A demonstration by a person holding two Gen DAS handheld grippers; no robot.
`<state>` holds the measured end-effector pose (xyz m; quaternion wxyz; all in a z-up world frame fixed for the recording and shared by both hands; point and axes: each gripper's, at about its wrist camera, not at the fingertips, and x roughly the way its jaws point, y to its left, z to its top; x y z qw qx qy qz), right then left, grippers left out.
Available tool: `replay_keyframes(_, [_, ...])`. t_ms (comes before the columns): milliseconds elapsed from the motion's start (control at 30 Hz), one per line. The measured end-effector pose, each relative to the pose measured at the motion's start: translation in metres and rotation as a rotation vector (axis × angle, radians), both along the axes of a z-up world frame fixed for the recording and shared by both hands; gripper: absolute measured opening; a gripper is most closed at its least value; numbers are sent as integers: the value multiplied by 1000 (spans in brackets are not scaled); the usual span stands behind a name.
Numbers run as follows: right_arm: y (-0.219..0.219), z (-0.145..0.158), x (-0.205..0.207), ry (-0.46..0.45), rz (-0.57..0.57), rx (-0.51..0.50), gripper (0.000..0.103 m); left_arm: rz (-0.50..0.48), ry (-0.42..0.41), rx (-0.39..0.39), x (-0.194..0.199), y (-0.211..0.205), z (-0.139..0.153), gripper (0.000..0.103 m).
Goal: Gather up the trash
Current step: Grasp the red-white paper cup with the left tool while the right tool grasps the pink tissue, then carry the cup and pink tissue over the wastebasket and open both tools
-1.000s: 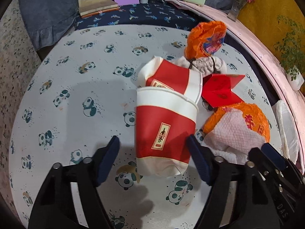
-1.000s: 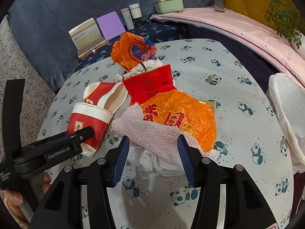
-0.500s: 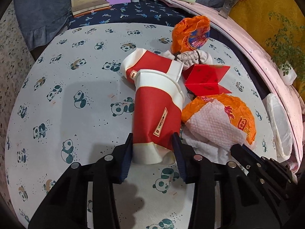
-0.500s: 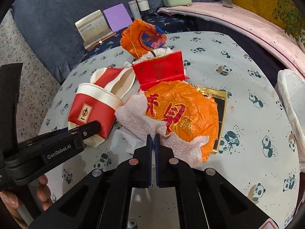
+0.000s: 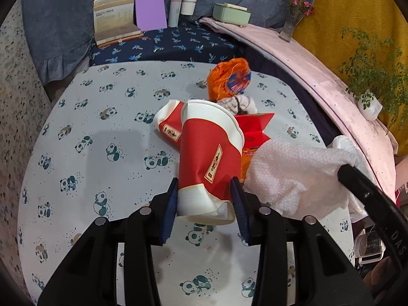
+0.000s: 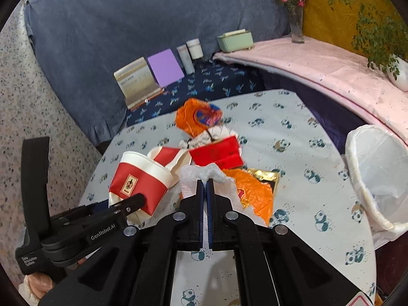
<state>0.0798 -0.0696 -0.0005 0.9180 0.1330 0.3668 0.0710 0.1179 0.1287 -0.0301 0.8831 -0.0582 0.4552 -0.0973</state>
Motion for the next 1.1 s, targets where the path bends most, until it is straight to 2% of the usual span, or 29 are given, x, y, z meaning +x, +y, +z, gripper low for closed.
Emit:
replay_keyframes(400, [-63,41,-27,-118,-136,44,3,-85,-60,10,-14,-41,28,39])
replay_keyframes(800, [-118,57,-52,-174,-256,57,3,-210,-98,29,-27,-103,42,39])
replay_keyframes(1100, [-159,52,-65,-172,-335,67,3,-300,-114,51,-35,-154,45,39])
